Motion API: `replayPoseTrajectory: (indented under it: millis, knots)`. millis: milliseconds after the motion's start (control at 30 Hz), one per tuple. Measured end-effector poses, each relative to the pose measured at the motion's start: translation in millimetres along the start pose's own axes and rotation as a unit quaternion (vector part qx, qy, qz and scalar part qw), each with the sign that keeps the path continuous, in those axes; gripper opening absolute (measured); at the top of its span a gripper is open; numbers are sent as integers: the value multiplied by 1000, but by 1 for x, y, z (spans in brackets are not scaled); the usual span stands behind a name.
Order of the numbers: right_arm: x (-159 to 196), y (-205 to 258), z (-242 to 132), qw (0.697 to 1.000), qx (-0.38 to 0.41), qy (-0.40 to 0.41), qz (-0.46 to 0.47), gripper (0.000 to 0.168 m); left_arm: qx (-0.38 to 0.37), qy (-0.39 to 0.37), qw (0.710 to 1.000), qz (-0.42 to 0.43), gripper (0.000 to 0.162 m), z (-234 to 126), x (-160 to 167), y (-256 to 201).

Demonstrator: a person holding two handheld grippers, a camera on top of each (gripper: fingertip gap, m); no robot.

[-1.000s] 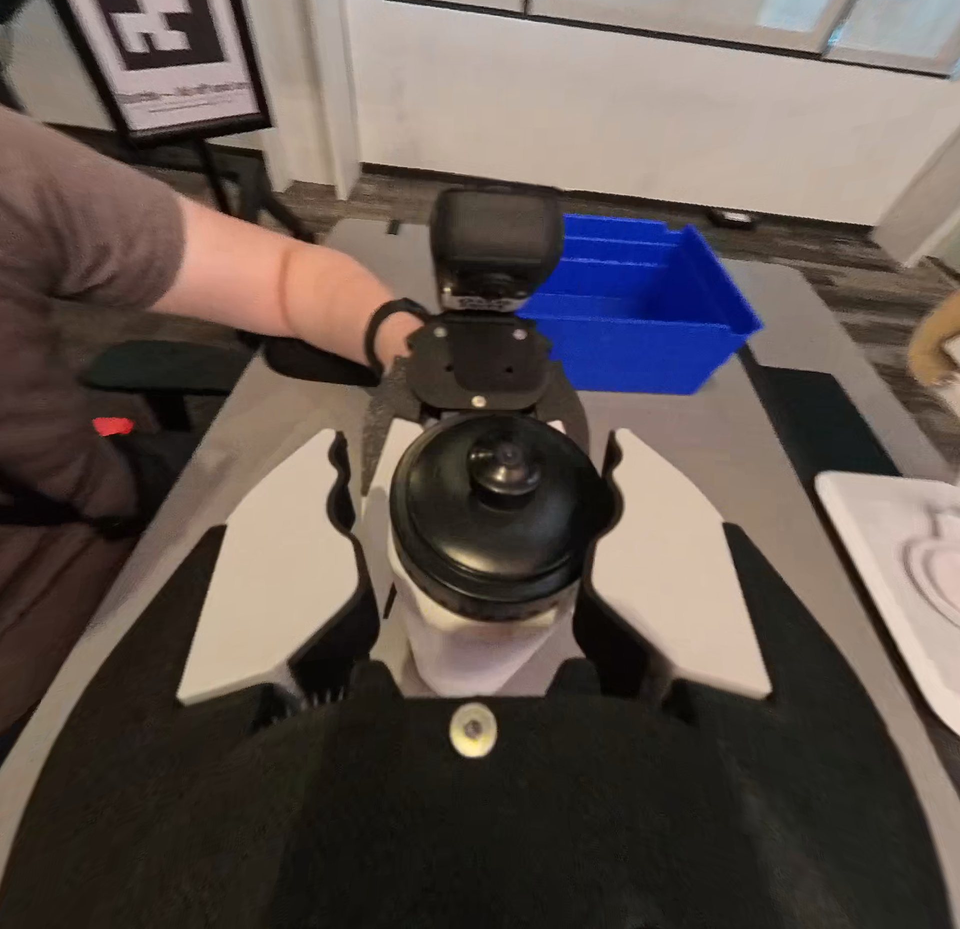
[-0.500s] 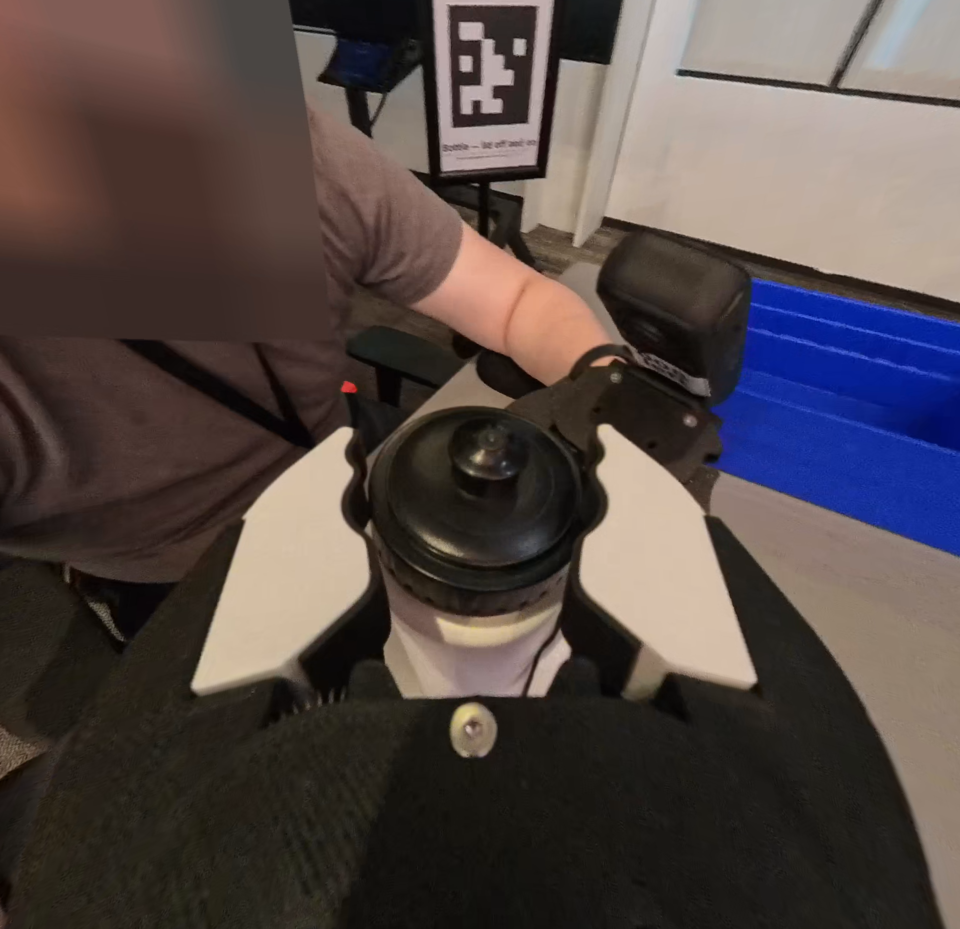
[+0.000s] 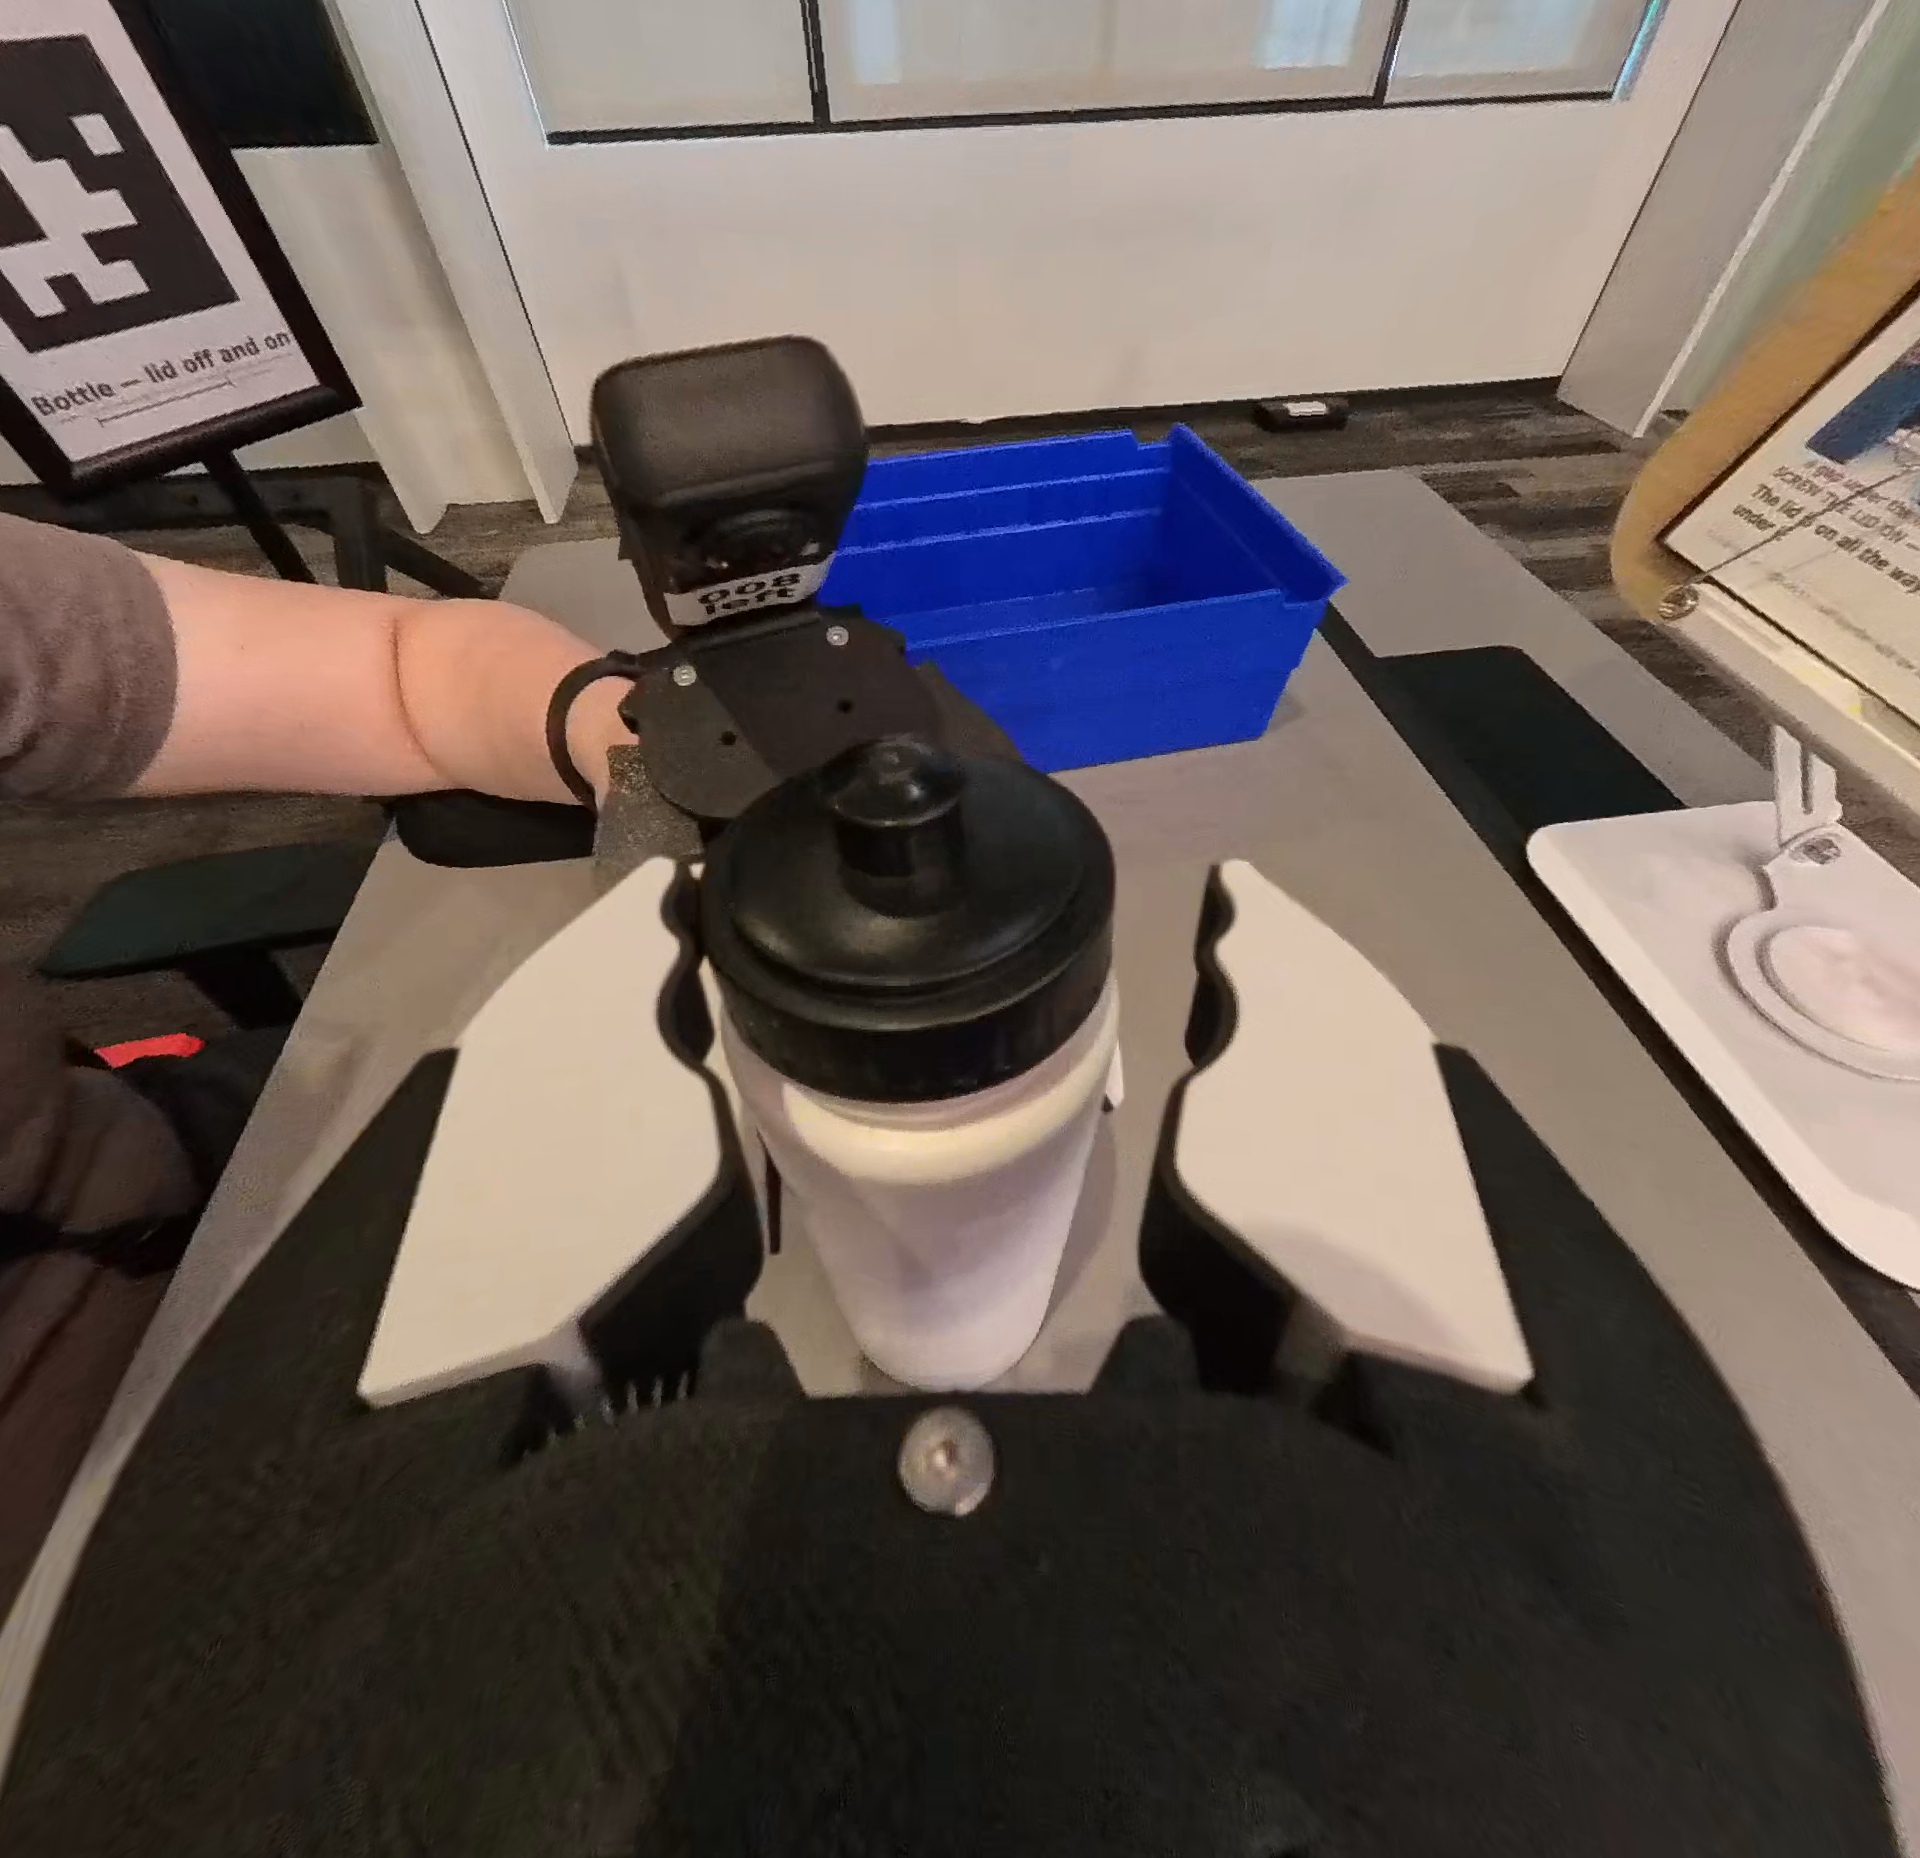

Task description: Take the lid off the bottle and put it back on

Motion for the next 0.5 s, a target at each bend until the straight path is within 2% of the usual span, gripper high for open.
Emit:
replayPoseTrajectory:
  millis: [33,67,167,233,300,400,500]
  knots:
    - [-1,5,2,1000,-12,2,-10,80,0,2,1000,3,85,0,0,-1]
    - [-2,11,3,999,-28,8,-19,77,9,2,1000,12,85,0,0,-4]
    - [-1,45,3,987,-148,20,-53,77,97,-2,993,64,84,-5,1,-31]
    - [1,73,1,966,-250,12,-65,77,163,-9,981,102,84,-9,2,-57]
    - [3,92,0,945,-320,0,-66,78,190,-19,972,134,84,-12,1,-73]
    - [2,100,0,932,-354,-18,-67,78,192,-17,968,159,84,-15,1,-80]
    - [2,92,0,939,-337,-26,-60,77,188,-8,972,138,84,-14,2,-75]
Point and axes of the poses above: each gripper's, where its closed fingertips meet, z out along the fingers, x out of its underside, y = z × x across the jaws, the point moved 3 cm from there along -z, back along the fingers, and after that the axes turned 8 degrees about -x, right-handed, at the moved point
